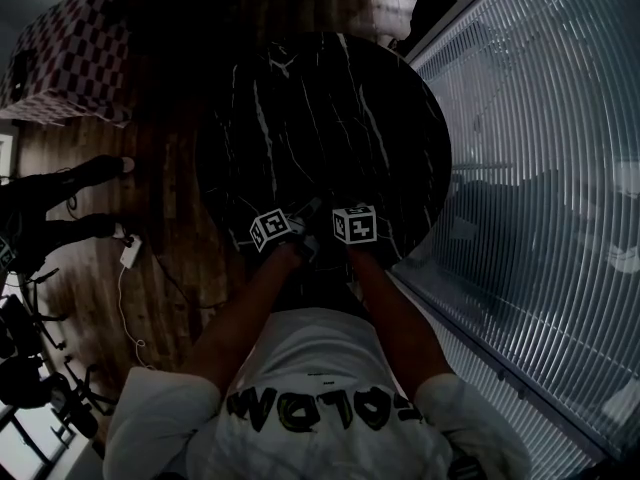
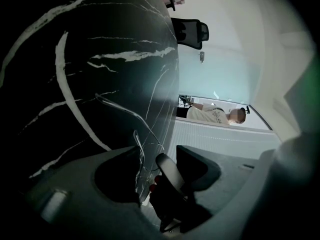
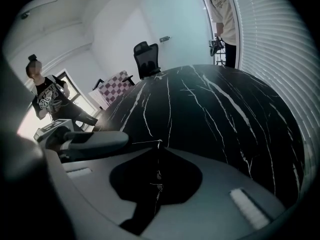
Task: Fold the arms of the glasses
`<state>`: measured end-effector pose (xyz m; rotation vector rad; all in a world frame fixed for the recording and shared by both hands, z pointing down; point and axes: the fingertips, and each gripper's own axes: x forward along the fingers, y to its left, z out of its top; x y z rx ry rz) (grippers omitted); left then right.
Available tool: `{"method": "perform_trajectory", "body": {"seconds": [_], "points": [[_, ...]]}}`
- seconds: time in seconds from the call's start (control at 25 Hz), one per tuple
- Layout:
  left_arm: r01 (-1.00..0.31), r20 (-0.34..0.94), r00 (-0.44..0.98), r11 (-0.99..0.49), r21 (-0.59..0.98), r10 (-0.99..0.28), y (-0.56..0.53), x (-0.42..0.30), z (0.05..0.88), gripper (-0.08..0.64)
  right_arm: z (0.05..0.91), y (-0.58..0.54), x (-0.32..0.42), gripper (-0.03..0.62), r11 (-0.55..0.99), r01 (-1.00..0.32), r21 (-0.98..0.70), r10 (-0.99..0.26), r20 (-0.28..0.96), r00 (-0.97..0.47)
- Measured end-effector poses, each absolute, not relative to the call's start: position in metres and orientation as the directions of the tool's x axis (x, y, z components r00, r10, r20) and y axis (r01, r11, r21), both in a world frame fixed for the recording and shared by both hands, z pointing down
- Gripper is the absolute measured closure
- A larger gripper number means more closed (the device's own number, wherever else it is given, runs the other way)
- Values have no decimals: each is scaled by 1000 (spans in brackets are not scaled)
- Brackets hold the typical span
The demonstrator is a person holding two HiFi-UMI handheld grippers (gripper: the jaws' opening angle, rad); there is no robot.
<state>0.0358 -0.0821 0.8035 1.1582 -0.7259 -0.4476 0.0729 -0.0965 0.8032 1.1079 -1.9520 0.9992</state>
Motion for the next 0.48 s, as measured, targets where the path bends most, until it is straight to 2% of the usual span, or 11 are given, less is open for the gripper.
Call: {"method": "perform_trajectory", "body": {"seconds": [0.48], "points": [[-35,251,744,339,940,-619,-90,52,801,334,803,-85,61,588,379,-877,-297,-359,826,-435]]}}
